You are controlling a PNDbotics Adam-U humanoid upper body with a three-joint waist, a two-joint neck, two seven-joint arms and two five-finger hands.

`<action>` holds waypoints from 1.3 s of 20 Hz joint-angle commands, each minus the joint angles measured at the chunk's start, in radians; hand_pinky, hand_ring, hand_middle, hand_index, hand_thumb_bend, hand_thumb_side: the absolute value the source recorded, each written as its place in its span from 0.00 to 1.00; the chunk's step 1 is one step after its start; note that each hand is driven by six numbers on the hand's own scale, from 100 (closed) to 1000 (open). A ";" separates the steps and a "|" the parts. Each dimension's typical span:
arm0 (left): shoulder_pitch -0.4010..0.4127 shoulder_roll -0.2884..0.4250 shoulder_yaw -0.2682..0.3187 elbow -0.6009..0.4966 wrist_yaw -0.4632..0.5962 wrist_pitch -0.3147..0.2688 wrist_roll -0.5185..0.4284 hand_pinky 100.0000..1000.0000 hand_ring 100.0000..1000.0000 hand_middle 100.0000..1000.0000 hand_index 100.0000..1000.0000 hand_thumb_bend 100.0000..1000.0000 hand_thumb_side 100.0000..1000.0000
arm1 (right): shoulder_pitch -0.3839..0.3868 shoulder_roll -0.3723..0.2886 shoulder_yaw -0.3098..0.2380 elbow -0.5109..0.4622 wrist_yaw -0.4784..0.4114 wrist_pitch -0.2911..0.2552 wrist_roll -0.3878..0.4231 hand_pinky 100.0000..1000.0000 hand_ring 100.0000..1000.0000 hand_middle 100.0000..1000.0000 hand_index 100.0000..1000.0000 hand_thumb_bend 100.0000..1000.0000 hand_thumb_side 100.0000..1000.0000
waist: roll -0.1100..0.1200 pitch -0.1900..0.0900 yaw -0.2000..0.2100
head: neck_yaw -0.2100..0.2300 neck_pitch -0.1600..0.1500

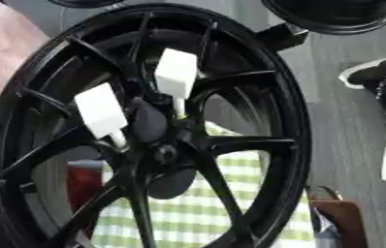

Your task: Pull the pin out of the wheel hub.

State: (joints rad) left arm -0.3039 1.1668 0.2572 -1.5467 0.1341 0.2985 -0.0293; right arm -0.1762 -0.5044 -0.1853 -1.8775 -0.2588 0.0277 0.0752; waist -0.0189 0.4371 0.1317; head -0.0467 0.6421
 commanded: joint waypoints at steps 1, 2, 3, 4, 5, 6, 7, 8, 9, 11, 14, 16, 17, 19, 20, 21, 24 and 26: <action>0.047 -0.032 0.019 -0.053 -0.051 0.004 0.021 0.76 0.49 0.26 0.34 0.00 0.17 | -0.009 -0.009 -0.013 -0.024 -0.010 -0.001 -0.005 0.98 0.77 0.62 0.62 0.00 0.72 | -0.001 -0.022 0.001 | 0.000 -0.021; 0.071 -0.059 0.017 -0.079 -0.071 0.011 0.023 0.76 0.49 0.26 0.34 0.00 0.17 | -0.010 -0.006 -0.013 -0.024 -0.011 -0.001 -0.005 0.98 0.77 0.62 0.62 0.00 0.72 | -0.004 -0.020 0.001 | 0.001 -0.024; 0.092 -0.086 0.014 -0.106 -0.091 0.018 0.027 0.76 0.49 0.26 0.34 0.00 0.17 | -0.011 -0.005 -0.013 -0.025 -0.011 -0.001 -0.005 0.98 0.77 0.62 0.62 0.00 0.72 | -0.007 -0.019 0.001 | 0.002 -0.026; 0.112 -0.114 0.010 -0.134 -0.114 0.027 0.030 0.76 0.49 0.26 0.34 0.00 0.17 | -0.012 -0.003 -0.013 -0.025 -0.012 -0.001 -0.006 0.98 0.77 0.62 0.62 0.00 0.72 | -0.010 -0.017 0.000 | 0.004 -0.028; 0.128 -0.141 0.005 -0.163 -0.135 0.035 0.033 0.76 0.49 0.26 0.34 0.00 0.17 | -0.014 -0.001 -0.013 -0.026 -0.012 -0.002 -0.006 0.98 0.77 0.62 0.62 0.00 0.72 | -0.012 -0.016 0.000 | 0.004 -0.031; 0.143 -0.169 -0.001 -0.192 -0.156 0.042 0.036 0.76 0.49 0.26 0.34 0.00 0.17 | -0.016 0.002 -0.013 -0.026 -0.013 -0.001 -0.006 0.98 0.77 0.62 0.62 0.00 0.72 | -0.015 -0.014 0.000 | 0.006 -0.033; 0.157 -0.195 -0.008 -0.220 -0.178 0.050 0.041 0.76 0.49 0.26 0.34 0.00 0.17 | -0.018 0.004 -0.012 -0.027 -0.014 -0.001 -0.006 0.98 0.77 0.62 0.62 0.00 0.72 | -0.017 -0.013 0.000 | 0.007 -0.035; 0.170 -0.221 -0.017 -0.244 -0.200 0.058 0.045 0.76 0.49 0.27 0.34 0.00 0.17 | -0.021 0.006 -0.011 -0.027 -0.015 0.000 -0.005 0.98 0.77 0.62 0.62 0.00 0.73 | -0.019 -0.011 -0.001 | 0.008 -0.037; 0.181 -0.244 -0.026 -0.264 -0.220 0.067 0.048 0.76 0.49 0.27 0.34 0.00 0.17 | -0.022 0.009 -0.010 -0.026 -0.015 0.001 -0.004 0.98 0.77 0.62 0.62 0.00 0.73 | -0.021 -0.010 -0.001 | 0.009 -0.040; 0.200 -0.283 -0.039 -0.289 -0.255 0.087 0.056 0.76 0.50 0.27 0.36 0.00 0.17 | -0.023 0.012 -0.009 -0.026 -0.016 0.002 -0.003 0.98 0.77 0.62 0.62 0.00 0.72 | -0.026 -0.009 -0.003 | 0.011 -0.044; 0.215 -0.319 -0.046 -0.301 -0.277 0.111 0.063 0.78 0.53 0.35 0.46 0.00 0.18 | -0.024 0.012 -0.010 -0.029 -0.017 -0.001 -0.004 0.98 0.77 0.62 0.62 0.00 0.72 | -0.029 -0.009 -0.006 | 0.015 -0.045; 0.221 -0.332 -0.051 -0.306 -0.280 0.117 0.041 0.86 0.69 0.57 0.75 0.00 0.49 | -0.023 0.014 -0.010 -0.028 -0.019 -0.001 -0.004 0.98 0.77 0.62 0.62 0.00 0.73 | -0.030 -0.009 -0.006 | 0.018 -0.044; 0.223 -0.336 -0.053 -0.305 -0.283 0.120 0.014 0.90 0.77 0.70 0.84 0.00 0.62 | -0.023 0.015 -0.010 -0.028 -0.018 0.000 -0.004 0.98 0.77 0.62 0.62 0.00 0.73 | -0.030 -0.008 -0.006 | 0.018 -0.045; 0.227 -0.340 -0.054 -0.301 -0.308 0.122 -0.046 0.94 0.84 0.79 0.89 0.06 0.83 | -0.023 0.016 -0.010 -0.028 -0.018 0.001 -0.004 0.98 0.77 0.62 0.62 0.00 0.72 | -0.030 -0.008 -0.006 | 0.018 -0.045; 0.228 -0.342 -0.051 -0.298 -0.320 0.120 -0.073 0.95 0.86 0.81 0.90 0.15 0.89 | -0.023 0.016 -0.010 -0.028 -0.018 0.001 -0.004 0.98 0.77 0.62 0.62 0.00 0.72 | -0.030 -0.008 -0.005 | 0.017 -0.045; 0.229 -0.343 -0.048 -0.295 -0.331 0.119 -0.095 0.96 0.86 0.82 0.91 0.18 0.90 | -0.023 0.016 -0.010 -0.028 -0.018 0.000 -0.003 0.98 0.77 0.62 0.62 0.00 0.73 | -0.030 -0.008 -0.005 | 0.017 -0.044; 0.231 -0.346 -0.035 -0.289 -0.348 0.114 -0.126 0.96 0.86 0.81 0.91 0.14 0.89 | -0.022 0.015 -0.011 -0.029 -0.018 0.000 -0.004 0.98 0.77 0.62 0.62 0.00 0.72 | -0.030 -0.008 -0.005 | 0.016 -0.043; 0.232 -0.347 -0.029 -0.291 -0.352 0.117 -0.125 0.95 0.86 0.81 0.91 0.10 0.87 | -0.021 0.014 -0.012 -0.029 -0.019 0.000 -0.006 0.98 0.77 0.62 0.62 0.00 0.72 | -0.030 -0.008 -0.005 | 0.017 -0.042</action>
State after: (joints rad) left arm -0.0708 0.8007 0.2076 -1.8307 -0.2090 0.4157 -0.1469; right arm -0.1932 -0.4712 -0.1853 -1.8832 -0.2682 0.0273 0.0719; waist -0.0523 0.4471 0.1250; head -0.0298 0.6119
